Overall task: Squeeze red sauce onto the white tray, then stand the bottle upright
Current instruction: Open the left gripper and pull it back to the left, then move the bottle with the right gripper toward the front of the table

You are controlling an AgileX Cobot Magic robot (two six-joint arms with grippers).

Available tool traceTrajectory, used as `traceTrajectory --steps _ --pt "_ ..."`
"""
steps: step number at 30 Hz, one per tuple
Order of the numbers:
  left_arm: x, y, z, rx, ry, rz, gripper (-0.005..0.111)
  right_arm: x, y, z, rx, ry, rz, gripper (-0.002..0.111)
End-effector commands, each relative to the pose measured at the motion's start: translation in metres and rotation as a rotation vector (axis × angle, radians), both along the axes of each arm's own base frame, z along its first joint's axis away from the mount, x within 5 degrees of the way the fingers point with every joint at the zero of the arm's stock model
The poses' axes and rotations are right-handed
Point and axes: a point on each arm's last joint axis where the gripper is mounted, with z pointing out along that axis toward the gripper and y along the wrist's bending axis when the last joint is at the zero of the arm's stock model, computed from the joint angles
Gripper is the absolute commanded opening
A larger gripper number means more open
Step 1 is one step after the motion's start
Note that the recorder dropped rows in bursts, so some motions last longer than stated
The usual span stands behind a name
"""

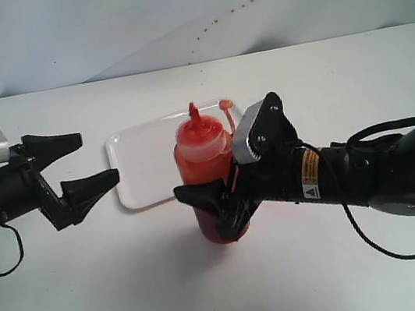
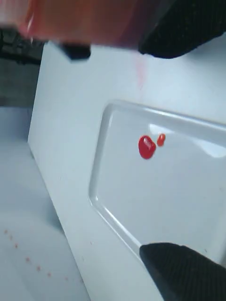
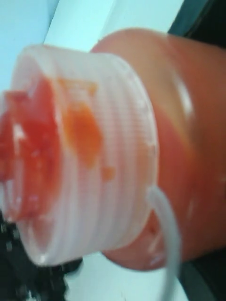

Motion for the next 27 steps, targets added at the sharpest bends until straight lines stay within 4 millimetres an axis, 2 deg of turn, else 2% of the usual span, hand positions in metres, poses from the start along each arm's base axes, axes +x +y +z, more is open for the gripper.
traceTrajectory --steps 1,6,12,16,21,27 --pt "0.004 0.018 0.004 -0.054 0.025 0.078 0.104 -0.013 0.007 0.013 0.089 -0.012 0.148 0.000" --pt "0.005 0.019 0.000 -0.062 0.042 0.091 0.104 -0.018 0.008 0.008 0.044 0.019 0.202 0.000" --pt "0.005 0.019 -0.001 -0.065 0.045 0.099 0.104 -0.030 0.010 0.007 -0.001 -0.056 0.356 0.000" --pt "0.005 0.019 -0.001 -0.065 0.045 0.099 0.104 -0.030 0.010 0.005 -0.004 -0.053 0.358 0.000" --pt "0.005 0.019 -0.001 -0.065 0.045 0.099 0.104 -0.027 0.012 -0.013 0.030 -0.051 0.350 0.000" --pt "0.005 0.019 -0.001 -0.065 0.045 0.099 0.104 -0.024 0.013 -0.020 0.088 -0.047 0.317 0.000"
